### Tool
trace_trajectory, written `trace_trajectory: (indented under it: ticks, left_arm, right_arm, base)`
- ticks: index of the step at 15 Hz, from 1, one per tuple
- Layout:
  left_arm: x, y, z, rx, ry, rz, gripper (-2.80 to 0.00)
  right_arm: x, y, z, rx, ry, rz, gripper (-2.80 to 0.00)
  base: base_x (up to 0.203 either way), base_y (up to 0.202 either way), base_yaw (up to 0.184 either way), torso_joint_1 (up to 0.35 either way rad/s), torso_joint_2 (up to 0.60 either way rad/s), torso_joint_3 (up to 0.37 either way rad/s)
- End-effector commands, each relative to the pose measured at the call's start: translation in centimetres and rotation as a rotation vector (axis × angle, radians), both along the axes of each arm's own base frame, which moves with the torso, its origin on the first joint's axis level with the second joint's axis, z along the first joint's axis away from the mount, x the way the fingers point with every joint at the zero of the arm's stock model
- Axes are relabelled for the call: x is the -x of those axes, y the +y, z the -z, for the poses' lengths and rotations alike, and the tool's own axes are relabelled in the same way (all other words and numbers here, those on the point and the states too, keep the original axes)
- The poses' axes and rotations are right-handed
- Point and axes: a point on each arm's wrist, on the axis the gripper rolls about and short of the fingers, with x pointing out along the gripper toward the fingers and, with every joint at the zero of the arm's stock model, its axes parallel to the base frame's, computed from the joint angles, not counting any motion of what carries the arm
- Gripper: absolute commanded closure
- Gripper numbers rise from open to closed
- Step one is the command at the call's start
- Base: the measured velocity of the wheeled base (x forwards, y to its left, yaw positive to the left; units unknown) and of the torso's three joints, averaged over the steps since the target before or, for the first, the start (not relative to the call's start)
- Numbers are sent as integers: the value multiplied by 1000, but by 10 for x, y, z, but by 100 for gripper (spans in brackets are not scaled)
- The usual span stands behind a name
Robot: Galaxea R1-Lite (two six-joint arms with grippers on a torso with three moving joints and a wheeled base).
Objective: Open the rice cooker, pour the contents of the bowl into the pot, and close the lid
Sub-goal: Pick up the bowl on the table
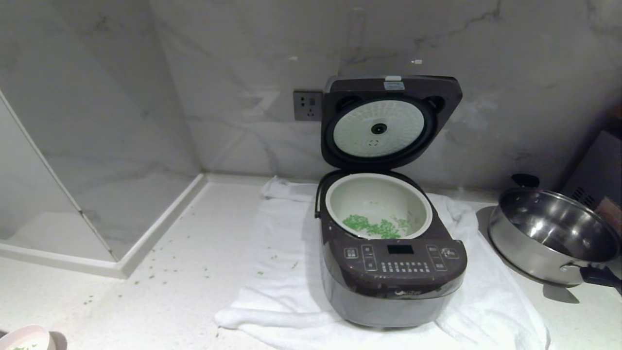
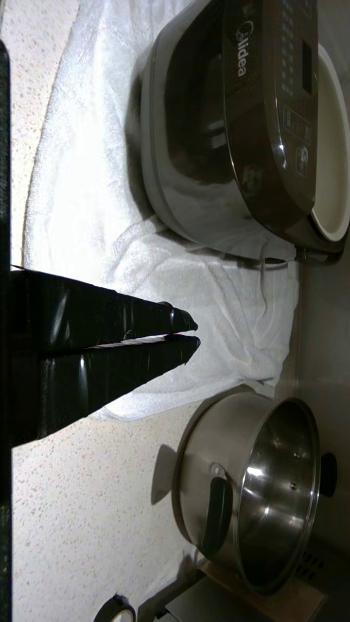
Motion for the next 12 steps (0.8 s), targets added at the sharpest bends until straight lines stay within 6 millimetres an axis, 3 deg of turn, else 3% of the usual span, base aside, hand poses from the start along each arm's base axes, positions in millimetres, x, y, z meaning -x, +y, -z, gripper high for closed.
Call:
trace_trajectory:
  ticks: [1,4,7,9,12]
  left_arm:
    - [0,0,0,6,0,-3,0]
    - [1,0,-1,4,4,-11,0]
    - [3,2,-29,33,66,-88,0]
    - [-11,3,-52,86,199,-154,0]
    - [-48,5,-84,112,440,-265,0]
  right_arm:
    - [0,0,0,0,1,0,0]
    - [0,0,0,-1,1,-1,0]
    - [0,0,0,0,0,0,0]
    - [0,0,0,1,1,0,0]
    - [0,0,0,-1,1,0,0]
  base:
    - [0,0,0,0,0,0]
    - [0,0,0,0,0,0]
    - [0,0,0,0,0,0]
    - [0,0,0,0,0,0]
    - [0,0,0,0,0,0]
